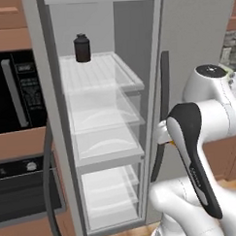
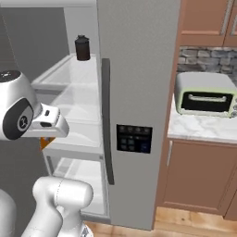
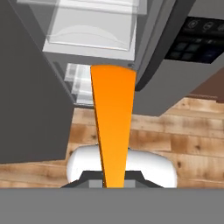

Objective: Pick the cheese from the fridge and the cheese grater from the cabinet and place them next to the salad bowl.

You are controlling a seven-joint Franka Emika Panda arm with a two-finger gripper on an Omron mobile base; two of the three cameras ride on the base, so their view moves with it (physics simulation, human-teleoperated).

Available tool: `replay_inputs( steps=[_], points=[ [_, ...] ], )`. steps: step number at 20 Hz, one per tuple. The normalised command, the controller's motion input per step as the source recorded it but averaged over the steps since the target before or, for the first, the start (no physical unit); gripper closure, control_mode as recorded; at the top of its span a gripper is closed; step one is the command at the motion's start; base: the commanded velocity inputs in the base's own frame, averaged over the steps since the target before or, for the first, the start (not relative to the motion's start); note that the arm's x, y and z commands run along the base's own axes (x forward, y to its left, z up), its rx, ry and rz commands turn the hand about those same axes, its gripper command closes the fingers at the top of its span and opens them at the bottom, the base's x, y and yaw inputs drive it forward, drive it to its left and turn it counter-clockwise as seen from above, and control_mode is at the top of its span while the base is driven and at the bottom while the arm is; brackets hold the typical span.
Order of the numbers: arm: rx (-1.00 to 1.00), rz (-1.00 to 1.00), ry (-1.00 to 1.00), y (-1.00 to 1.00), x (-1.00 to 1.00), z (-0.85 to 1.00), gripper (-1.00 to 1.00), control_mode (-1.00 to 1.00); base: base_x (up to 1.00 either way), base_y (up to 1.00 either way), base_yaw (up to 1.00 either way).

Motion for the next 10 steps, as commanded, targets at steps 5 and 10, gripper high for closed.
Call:
replay_inputs(
  steps=[5,10],
  points=[
    [0.0,0.0,0.0,0.0,0.0,0.0,1.0,1.0,-0.44,0.0,-0.25],
    [0.0,0.0,0.0,0.0,0.0,0.0,1.0,1.0,-0.59,0.0,-0.4]
  ],
)
